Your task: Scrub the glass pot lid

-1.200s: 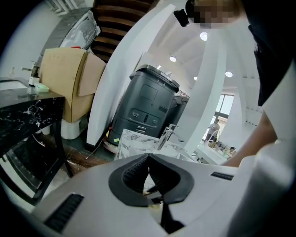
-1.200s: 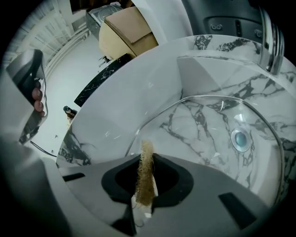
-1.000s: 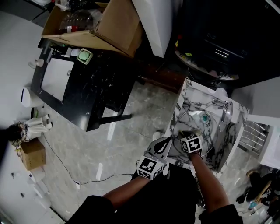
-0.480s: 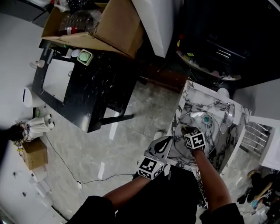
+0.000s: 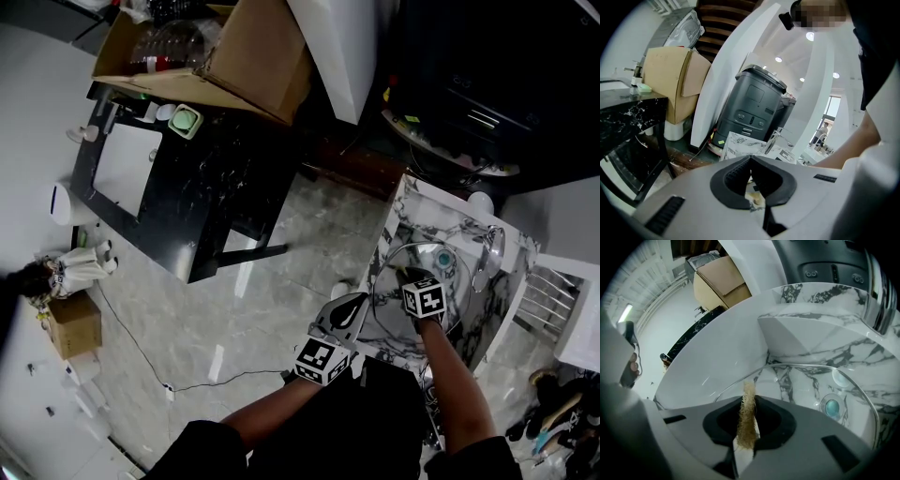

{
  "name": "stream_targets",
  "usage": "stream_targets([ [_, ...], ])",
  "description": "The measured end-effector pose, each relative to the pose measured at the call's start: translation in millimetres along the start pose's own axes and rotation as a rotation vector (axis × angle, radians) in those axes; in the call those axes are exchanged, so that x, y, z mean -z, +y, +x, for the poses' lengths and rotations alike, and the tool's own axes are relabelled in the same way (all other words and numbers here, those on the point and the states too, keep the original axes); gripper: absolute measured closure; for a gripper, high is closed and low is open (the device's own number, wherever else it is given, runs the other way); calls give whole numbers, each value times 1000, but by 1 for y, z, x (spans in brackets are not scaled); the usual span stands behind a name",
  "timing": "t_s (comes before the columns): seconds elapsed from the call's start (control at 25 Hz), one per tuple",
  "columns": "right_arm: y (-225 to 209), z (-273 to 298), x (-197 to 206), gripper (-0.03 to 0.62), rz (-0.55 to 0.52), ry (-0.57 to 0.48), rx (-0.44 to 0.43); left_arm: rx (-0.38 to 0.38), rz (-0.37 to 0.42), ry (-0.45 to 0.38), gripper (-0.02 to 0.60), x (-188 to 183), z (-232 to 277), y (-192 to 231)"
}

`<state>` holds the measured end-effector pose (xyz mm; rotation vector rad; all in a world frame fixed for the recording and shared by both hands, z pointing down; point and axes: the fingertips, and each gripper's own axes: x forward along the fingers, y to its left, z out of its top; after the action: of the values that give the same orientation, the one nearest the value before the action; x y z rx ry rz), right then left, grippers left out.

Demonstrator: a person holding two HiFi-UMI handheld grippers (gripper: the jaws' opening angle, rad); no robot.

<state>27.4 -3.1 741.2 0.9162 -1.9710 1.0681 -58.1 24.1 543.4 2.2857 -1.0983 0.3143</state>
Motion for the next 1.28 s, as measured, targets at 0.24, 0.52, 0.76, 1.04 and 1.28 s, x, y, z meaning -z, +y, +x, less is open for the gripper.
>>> stream_targets([
  [0.24, -7, -2, -2, 537, -37, -15, 25, 5, -3, 1, 566, 0, 3, -3],
  [0.52, -26, -8, -5, 537, 0, -52, 50, 20, -9, 9, 565, 2, 7, -13],
  [0.76, -43, -15, 0, 537, 59, -65, 59, 33, 0, 18, 566, 5, 13, -23],
  [1.04, -58, -23, 5, 537, 84, -69, 87, 45, 12, 14, 565, 2, 16, -33],
  [1.28, -71, -32, 11, 538, 100, -76, 100, 46, 17, 17, 565, 5, 16, -39],
])
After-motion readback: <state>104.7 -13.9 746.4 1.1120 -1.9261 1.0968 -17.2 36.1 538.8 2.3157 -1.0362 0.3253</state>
